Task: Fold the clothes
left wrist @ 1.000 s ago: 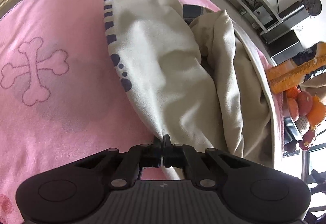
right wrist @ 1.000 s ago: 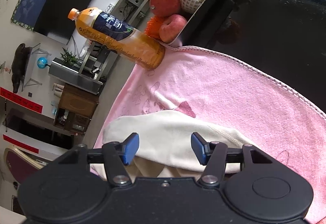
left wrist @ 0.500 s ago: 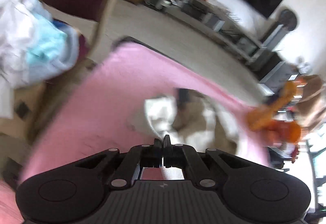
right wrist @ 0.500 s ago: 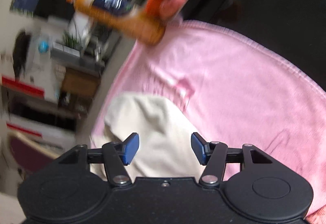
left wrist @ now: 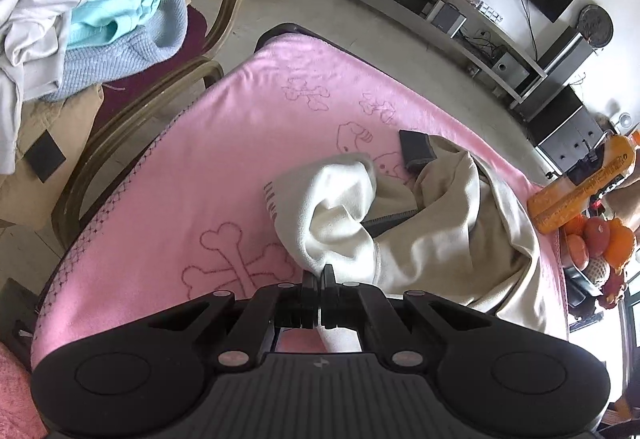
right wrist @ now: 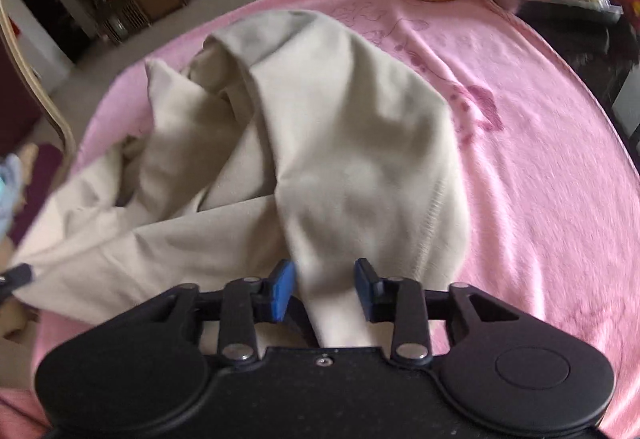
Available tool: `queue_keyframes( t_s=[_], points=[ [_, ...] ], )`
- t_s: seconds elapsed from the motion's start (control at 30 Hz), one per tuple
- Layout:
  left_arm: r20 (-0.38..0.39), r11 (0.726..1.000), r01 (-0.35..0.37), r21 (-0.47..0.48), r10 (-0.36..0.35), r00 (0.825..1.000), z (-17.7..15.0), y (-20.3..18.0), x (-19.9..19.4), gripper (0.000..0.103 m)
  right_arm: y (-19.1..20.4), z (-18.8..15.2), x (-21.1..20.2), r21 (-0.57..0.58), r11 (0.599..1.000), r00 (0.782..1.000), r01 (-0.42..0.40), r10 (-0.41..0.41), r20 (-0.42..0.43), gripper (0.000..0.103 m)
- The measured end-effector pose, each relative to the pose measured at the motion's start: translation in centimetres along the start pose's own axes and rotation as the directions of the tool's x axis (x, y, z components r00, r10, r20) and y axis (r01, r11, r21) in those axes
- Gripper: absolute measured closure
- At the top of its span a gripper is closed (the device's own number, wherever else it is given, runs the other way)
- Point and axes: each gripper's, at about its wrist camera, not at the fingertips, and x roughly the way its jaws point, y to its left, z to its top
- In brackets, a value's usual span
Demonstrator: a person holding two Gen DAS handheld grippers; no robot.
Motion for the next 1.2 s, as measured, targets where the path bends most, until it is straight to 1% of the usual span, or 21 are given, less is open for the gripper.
queue_keyframes(
  t_s=[0.07,0.1,0.13,0.17,0.2,0.3,0.37,0.4,0.43,0.47,0.53,0.6,0.63,0.7,0.77,0.83,0.93,0.97,1.03,1.13,1.2],
  points=[
    [-0.001,1.000,0.008,-0.010,-0.008,1.000,0.1,0.3,0.4,0.103,1.4,-0.3,0.7,-0.055,0.997,0.998,0.056,-0.056,0.007,0.060],
    [0.000,1.000,0.010,-0.014,-0.010,1.000,0.1,0.4,0.3,0.103,1.8,-0.6,1.1,-0.080,0.992,0.995,0.098,-0.097,0.012,0.063],
    [0.000,1.000,0.013,-0.019,-0.013,1.000,0.2,0.4,0.3,0.103,2.0,-1.0,1.3,-0.100,0.984,0.989,0.147,-0.145,0.025,0.077],
    [0.000,1.000,0.017,-0.024,-0.017,1.000,0.3,0.6,0.3,0.103,2.0,-1.3,1.2,-0.111,0.977,0.983,0.183,-0.178,0.047,0.095],
    [-0.001,0.999,0.021,-0.030,-0.021,1.000,0.4,0.7,0.3,0.103,1.8,-1.5,0.7,-0.104,0.974,0.979,0.200,-0.194,0.067,0.099],
    [-0.001,0.999,0.032,-0.041,-0.032,0.999,0.5,1.1,0.1,0.103,-1.3,-1.5,-2.7,0.039,0.989,0.982,0.141,-0.144,0.124,0.100],
    [-0.005,0.998,0.036,-0.048,-0.036,0.999,0.5,1.3,0.2,0.103,-4.9,-1.8,-5.4,0.190,0.978,0.980,0.082,-0.114,0.165,0.100],
    [-0.007,0.998,0.035,-0.050,-0.035,0.999,0.4,1.4,0.2,0.103,-7.1,-2.2,-6.6,0.277,0.960,0.978,0.047,-0.100,0.182,0.100],
    [-0.009,0.998,0.034,-0.051,-0.034,0.999,0.3,1.5,0.3,0.103,-9.4,-2.6,-7.7,0.360,0.933,0.976,0.019,-0.095,0.196,0.103],
    [-0.013,0.998,0.031,-0.046,-0.031,0.999,0.1,1.4,0.4,0.103,-11.5,-3.2,-8.4,0.429,0.903,0.975,0.011,-0.106,0.198,0.103],
    [-0.026,0.999,0.025,-0.029,-0.025,0.999,-0.3,1.1,0.8,0.103,-15.1,-4.4,-9.0,0.521,0.854,0.977,0.004,-0.115,0.180,0.103],
    [-0.035,1.000,0.016,-0.018,-0.017,0.999,-0.8,0.9,1.1,0.103,-17.5,-5.8,-8.7,0.575,0.817,0.983,-0.050,-0.060,0.171,0.103],
    [-0.033,1.000,0.011,-0.013,-0.011,0.999,-1.0,0.8,1.2,0.103,-17.8,-6.3,-8.5,0.569,0.817,0.983,-0.091,-0.017,0.182,0.099],
    [-0.027,1.000,0.009,-0.017,-0.010,1.000,-1.0,1.0,1.2,0.103,-16.8,-6.5,-8.3,0.507,0.847,0.978,-0.156,0.061,0.199,0.093],
    [-0.022,1.000,0.010,-0.024,-0.010,1.000,-0.9,1.1,1.1,0.103,-14.5,-6.0,-8.4,0.400,0.897,0.971,-0.187,0.106,0.215,0.070],
    [-0.012,1.000,0.006,-0.019,-0.007,1.000,-0.8,1.1,0.9,0.103,-11.1,-5.2,-8.8,0.281,0.949,0.969,-0.143,0.076,0.237,0.064],
    [-0.010,1.000,0.005,-0.009,-0.005,1.000,-0.8,1.1,0.9,0.103,-5.9,-3.7,-8.8,0.084,0.996,0.961,-0.018,-0.006,0.278,0.064],
    [-0.012,1.000,0.007,-0.009,-0.007,1.000,-0.8,1.2,0.9,0.103,-4.1,-3.1,-8.6,0.014,0.999,0.955,0.032,-0.035,0.294,0.064],
    [-0.014,1.000,0.013,-0.009,-0.013,1.000,-0.8,1.5,1.1,0.103,-0.7,-1.5,-7.4,-0.122,0.984,0.944,0.134,-0.089,0.318,0.064],
    [-0.015,1.000,0.024,-0.008,-0.024,1.000,-0.8,1.7,1.2,0.103,3.1,0.4,-3.9,-0.277,0.925,0.938,0.259,-0.173,0.300,0.064],
    [-0.015,1.000,0.027,-0.004,-0.027,1.000,-0.8,1.8,1.4,0.103,4.5,1.3,-1.5,-0.335,0.879,0.924,0.339,-0.245,0.293,0.065]
  ],
)
